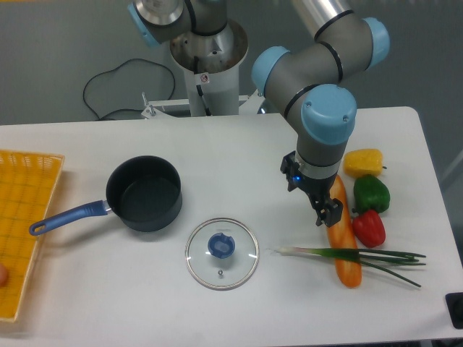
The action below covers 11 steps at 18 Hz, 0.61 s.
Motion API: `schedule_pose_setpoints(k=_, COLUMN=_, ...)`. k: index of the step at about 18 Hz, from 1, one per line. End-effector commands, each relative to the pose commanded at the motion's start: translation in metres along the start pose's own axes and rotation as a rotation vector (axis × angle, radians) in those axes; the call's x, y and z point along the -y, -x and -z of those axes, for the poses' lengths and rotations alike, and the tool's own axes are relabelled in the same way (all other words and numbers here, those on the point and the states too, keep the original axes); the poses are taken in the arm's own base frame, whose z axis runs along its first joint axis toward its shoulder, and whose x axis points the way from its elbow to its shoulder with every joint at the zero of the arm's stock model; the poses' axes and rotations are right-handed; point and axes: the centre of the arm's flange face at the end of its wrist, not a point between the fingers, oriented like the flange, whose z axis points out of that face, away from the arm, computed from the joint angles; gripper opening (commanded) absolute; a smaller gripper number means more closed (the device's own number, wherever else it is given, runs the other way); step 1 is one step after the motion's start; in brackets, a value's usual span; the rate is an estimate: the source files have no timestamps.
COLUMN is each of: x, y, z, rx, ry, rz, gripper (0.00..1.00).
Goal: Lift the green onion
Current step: 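Hover the gripper above the carrot, beginning to move toward the green onions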
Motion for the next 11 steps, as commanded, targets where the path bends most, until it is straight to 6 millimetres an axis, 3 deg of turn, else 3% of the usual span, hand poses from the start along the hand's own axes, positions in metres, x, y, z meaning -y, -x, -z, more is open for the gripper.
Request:
schedule_pose_setpoints(k=4, x=-0.003, y=0.003, z=-0.004, rx=0.0, ry=-0.001, rz=0.002, gripper=1.0)
schedule_pose_setpoints(k=11, x=-0.001, y=-0.007, z=-0.04, rx=0.03, ry=-0.015, rz=-0.007, gripper=1.0)
